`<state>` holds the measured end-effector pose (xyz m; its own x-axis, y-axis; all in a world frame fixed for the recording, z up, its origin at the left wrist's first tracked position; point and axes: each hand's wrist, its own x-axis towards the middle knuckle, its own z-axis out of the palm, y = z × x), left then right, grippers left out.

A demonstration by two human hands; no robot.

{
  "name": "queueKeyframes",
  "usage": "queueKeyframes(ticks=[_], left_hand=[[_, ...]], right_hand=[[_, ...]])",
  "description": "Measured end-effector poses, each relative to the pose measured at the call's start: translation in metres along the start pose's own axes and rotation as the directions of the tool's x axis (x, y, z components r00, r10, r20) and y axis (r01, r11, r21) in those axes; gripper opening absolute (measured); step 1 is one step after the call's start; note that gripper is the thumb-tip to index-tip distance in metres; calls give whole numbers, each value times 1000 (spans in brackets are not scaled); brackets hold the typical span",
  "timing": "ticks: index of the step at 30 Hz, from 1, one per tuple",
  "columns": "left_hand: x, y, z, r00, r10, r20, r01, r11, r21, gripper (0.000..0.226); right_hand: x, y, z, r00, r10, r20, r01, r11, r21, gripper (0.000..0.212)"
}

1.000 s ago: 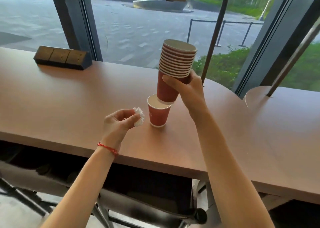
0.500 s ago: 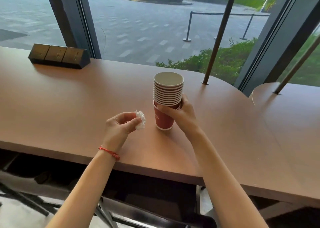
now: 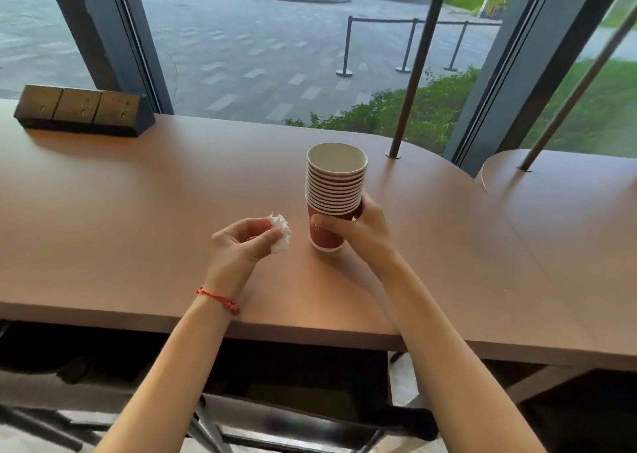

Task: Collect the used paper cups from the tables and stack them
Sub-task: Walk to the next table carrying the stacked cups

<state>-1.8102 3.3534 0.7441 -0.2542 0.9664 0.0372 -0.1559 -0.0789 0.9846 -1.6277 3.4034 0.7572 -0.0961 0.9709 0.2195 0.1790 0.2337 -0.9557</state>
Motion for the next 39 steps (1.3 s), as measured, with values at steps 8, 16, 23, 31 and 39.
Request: queueKeyframes(ticks=[8,16,23,31,39], left_hand=[[-9,3,15,990,4,141,2,999,-40,11],[-33,-7,66,936,-12,351,25,999,-33,14],[-87,-17,133,839,-20,544,7,1000,26,11],[-189,-34,225,708,-51,705,-22,995,94,7],[-269,-43,302,715,-38,698,-7,998,62,14]], right_hand=[[-45,-13,-19,988,7,-152,-5,1000,14,47],[-122,-17,-66,926,55,-373,-49,998,28,48],[-208,-19,-119,812,79,-578,-88,996,12,75],[-321,-13,-203,691,76,-719,-151,988,-41,59],[-394,-15,-293,681,90,-727,-168,985,-35,67]])
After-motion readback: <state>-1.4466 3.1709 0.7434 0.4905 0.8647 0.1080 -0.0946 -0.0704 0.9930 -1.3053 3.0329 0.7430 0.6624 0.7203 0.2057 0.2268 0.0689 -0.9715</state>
